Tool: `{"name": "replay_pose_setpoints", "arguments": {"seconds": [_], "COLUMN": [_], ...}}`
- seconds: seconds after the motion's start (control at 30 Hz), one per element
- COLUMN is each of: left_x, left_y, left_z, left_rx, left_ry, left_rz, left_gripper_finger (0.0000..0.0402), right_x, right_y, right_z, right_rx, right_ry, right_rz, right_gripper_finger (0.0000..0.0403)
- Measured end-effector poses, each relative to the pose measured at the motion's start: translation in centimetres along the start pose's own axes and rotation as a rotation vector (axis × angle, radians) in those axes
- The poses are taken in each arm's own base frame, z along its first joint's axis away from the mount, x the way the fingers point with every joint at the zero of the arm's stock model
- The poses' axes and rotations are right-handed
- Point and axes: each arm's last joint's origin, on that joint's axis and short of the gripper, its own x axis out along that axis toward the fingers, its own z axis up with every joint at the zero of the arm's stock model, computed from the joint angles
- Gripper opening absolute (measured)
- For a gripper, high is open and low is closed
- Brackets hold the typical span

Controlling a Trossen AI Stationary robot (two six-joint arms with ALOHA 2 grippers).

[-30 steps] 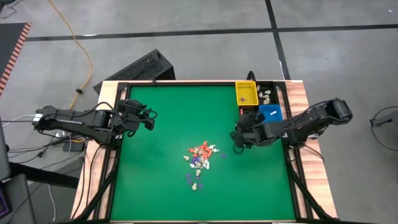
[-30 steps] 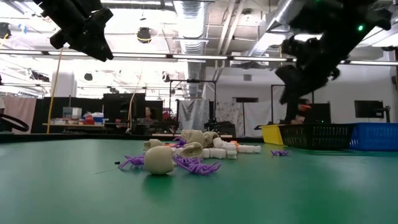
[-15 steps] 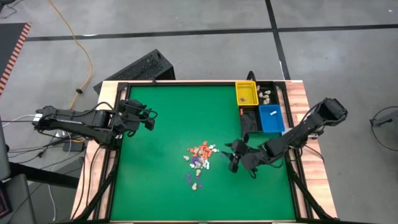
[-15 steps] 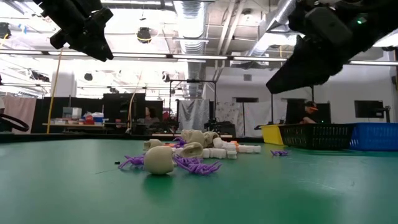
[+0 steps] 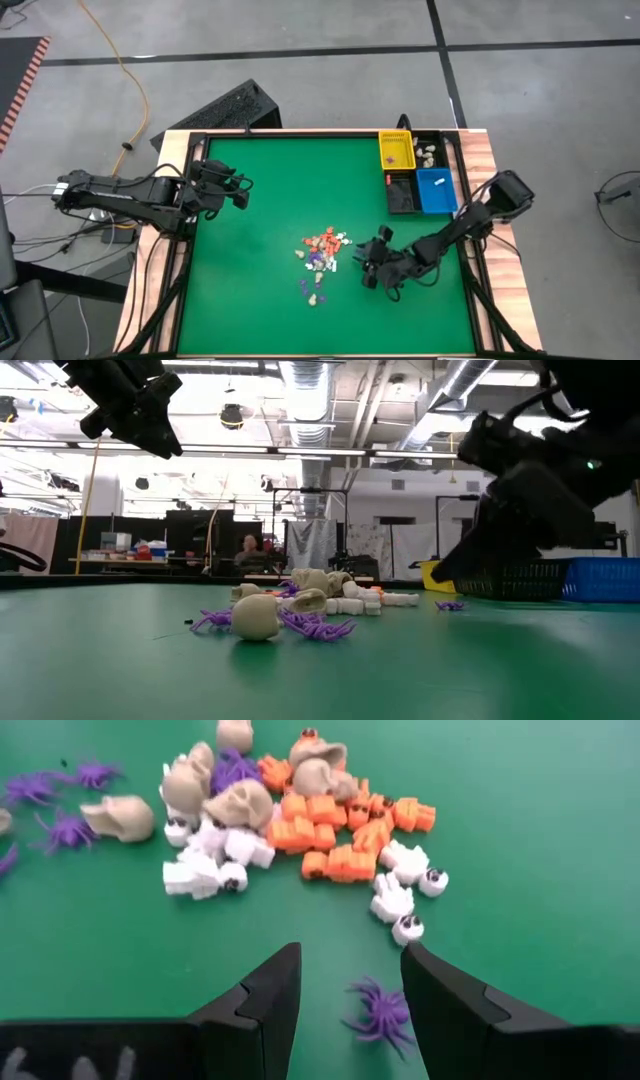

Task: Sort Halloween decoration
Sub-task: Put the purple spider toy into the yellow basket

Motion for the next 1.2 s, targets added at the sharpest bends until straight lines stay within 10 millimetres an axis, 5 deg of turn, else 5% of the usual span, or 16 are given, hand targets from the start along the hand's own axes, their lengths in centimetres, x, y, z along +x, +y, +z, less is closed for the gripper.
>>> {"name": "replay_pose_setpoints", "arguments": {"seconds": [0.73,1.2], "left_x": [0.0,0.0], "left_y": [0.0,0.0], "left_z": [0.0,0.0], "left_rx": [-0.001,-0.007], "left_ry": [-0.012,-0.013], "left_rz": [0.015,0.016], "left_gripper_finger": [0.0121,0.0121], "right_x": [0.8,1.0], "right_y": [-2.4,-2.6], "right_z": [-2.3,-2.2], "right_rx": [0.032,0.035], "right_ry": [0.067,0.075], "right_rz": [-0.057,-0.057], "right_gripper_finger": [0.0185,0.0055]}}
